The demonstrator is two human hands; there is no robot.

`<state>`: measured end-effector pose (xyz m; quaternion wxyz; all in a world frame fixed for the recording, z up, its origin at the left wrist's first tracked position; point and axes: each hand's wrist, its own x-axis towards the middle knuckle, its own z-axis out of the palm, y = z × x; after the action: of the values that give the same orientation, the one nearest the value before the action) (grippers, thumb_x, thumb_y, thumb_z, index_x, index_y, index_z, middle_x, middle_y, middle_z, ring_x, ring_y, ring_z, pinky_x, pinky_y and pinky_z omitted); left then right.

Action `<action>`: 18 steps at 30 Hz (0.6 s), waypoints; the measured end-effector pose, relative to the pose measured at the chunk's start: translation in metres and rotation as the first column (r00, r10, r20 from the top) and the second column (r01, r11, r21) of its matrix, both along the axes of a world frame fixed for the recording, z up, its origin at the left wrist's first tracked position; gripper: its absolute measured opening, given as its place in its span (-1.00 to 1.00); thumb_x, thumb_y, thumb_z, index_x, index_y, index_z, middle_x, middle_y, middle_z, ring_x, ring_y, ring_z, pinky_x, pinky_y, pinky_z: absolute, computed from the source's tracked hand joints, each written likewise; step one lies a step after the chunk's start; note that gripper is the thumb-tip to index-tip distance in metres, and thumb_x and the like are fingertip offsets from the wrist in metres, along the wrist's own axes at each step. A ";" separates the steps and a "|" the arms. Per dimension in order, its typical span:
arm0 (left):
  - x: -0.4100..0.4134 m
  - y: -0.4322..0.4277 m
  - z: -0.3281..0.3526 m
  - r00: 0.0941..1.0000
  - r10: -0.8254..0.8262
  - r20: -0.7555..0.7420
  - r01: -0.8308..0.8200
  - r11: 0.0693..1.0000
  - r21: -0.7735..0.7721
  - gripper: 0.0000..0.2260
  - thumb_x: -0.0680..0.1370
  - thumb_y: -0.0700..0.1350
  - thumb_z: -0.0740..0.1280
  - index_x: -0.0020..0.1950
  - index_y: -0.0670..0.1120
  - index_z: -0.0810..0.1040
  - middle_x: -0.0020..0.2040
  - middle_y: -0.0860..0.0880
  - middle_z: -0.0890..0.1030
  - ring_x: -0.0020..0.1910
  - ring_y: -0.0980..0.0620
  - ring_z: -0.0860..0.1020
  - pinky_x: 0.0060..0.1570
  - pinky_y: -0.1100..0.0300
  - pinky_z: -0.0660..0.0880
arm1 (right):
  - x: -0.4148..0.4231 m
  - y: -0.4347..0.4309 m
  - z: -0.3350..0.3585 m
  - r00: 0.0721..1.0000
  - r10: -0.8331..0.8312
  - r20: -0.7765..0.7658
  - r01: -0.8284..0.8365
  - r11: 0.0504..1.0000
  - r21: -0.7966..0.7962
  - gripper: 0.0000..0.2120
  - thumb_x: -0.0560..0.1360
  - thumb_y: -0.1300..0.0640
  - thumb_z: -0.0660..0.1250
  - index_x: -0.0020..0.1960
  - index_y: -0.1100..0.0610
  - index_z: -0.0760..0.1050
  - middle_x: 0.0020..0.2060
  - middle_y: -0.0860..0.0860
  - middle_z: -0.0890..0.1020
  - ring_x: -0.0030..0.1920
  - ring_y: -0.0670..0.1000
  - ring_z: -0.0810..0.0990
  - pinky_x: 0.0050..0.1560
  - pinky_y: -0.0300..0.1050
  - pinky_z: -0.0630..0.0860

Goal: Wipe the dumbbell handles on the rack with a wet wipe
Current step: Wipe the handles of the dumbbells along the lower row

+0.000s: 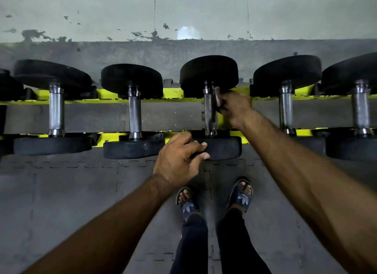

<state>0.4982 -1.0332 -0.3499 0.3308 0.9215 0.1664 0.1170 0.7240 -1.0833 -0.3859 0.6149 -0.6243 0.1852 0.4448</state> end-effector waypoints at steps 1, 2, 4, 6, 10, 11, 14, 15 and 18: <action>0.000 0.000 0.000 1.000 0.002 -0.005 -0.002 1.000 -0.003 -0.76 0.49 0.05 0.42 -0.10 -0.13 0.68 -0.24 -0.03 0.48 -0.20 -0.05 0.46 -0.31 0.07 0.48 | -0.003 -0.004 0.003 0.999 0.003 -0.042 -0.002 0.999 0.040 -0.88 0.49 0.39 0.29 -0.02 0.23 0.52 -0.30 0.06 0.62 -0.23 -0.03 0.59 -0.26 -0.17 0.60; 0.000 0.000 -0.001 1.000 0.005 -0.010 -0.005 1.000 -0.004 -0.76 0.49 0.04 0.43 -0.11 -0.13 0.68 -0.24 -0.03 0.48 -0.20 -0.05 0.46 -0.31 0.07 0.48 | -0.007 -0.011 0.007 0.997 0.024 -0.072 -0.021 0.999 0.042 -0.83 0.44 0.47 0.26 -0.09 0.26 0.52 -0.33 0.07 0.62 -0.26 -0.03 0.58 -0.28 -0.19 0.58; 0.000 -0.001 -0.001 1.000 0.013 -0.012 -0.013 1.000 -0.005 -0.76 0.49 0.04 0.42 -0.12 -0.14 0.68 -0.23 -0.03 0.48 -0.20 -0.04 0.46 -0.30 0.07 0.48 | -0.012 -0.027 0.014 0.979 0.203 0.004 -0.200 0.970 -0.137 -0.82 0.44 0.49 0.34 -0.19 0.24 0.57 -0.32 0.08 0.65 -0.33 0.00 0.60 -0.34 -0.19 0.58; 0.000 -0.001 0.000 1.000 0.019 -0.012 -0.019 1.000 -0.008 -0.77 0.48 0.03 0.44 -0.11 -0.14 0.68 -0.23 -0.03 0.48 -0.19 -0.04 0.46 -0.29 0.07 0.47 | -0.014 -0.038 0.015 0.877 0.472 0.088 -0.413 0.836 -0.361 -0.85 0.39 0.42 0.46 -0.28 0.22 0.62 -0.33 0.12 0.67 -0.35 0.08 0.63 -0.30 -0.09 0.62; 0.000 -0.004 0.000 0.999 0.036 -0.019 -0.036 0.999 -0.005 -0.81 0.46 -0.03 0.49 -0.12 -0.15 0.68 -0.23 -0.05 0.48 -0.19 -0.07 0.46 -0.28 0.06 0.47 | -0.022 -0.034 0.024 0.323 0.905 0.277 -0.593 0.422 -0.686 -0.87 0.30 0.37 0.43 -0.28 0.17 0.69 -0.31 0.07 0.70 -0.24 0.04 0.66 -0.22 -0.10 0.58; 0.000 -0.005 0.000 0.999 0.039 -0.019 -0.039 0.999 -0.005 -0.82 0.46 -0.04 0.50 -0.11 -0.15 0.68 -0.23 -0.05 0.49 -0.19 -0.07 0.46 -0.28 0.06 0.47 | -0.023 -0.030 0.030 0.114 0.939 0.326 -0.592 0.327 -0.736 -0.83 0.30 0.35 0.42 -0.22 0.14 0.72 -0.25 0.04 0.72 -0.18 0.01 0.67 -0.20 -0.16 0.55; -0.001 -0.008 -0.001 0.999 0.044 -0.019 -0.044 0.999 0.002 -0.83 0.47 -0.06 0.50 -0.08 -0.16 0.68 -0.21 -0.06 0.50 -0.18 -0.07 0.47 -0.28 0.07 0.48 | -0.021 -0.019 0.040 -0.300 0.879 0.370 -0.536 0.165 -0.828 -0.84 0.31 0.18 0.48 -0.13 0.00 0.71 -0.14 -0.03 0.72 -0.10 0.02 0.67 -0.19 -0.22 0.47; -0.002 -0.008 -0.001 0.999 0.049 -0.020 -0.049 0.999 0.003 -0.83 0.47 -0.06 0.50 -0.07 -0.16 0.69 -0.20 -0.06 0.51 -0.18 -0.07 0.47 -0.28 0.07 0.48 | -0.020 -0.017 0.041 -0.359 0.854 0.378 -0.532 0.145 -0.834 -0.85 0.33 0.14 0.49 -0.12 -0.02 0.70 -0.12 -0.04 0.72 -0.10 0.04 0.66 -0.18 -0.19 0.48; -0.002 -0.011 0.000 0.997 0.068 -0.035 -0.068 0.998 0.004 -0.84 0.47 -0.08 0.51 -0.07 -0.16 0.68 -0.19 -0.05 0.51 -0.17 -0.05 0.47 -0.25 0.09 0.48 | -0.028 -0.017 0.037 -0.461 0.785 0.414 -0.547 0.115 -0.829 -0.93 0.37 0.15 0.44 -0.14 0.03 0.65 -0.15 0.03 0.69 -0.13 0.12 0.63 -0.23 -0.16 0.40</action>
<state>0.4966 -1.0439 -0.3495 0.3223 0.9177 0.2035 0.1122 0.6960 -1.1006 -0.3491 0.0540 -0.7486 -0.6044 0.2672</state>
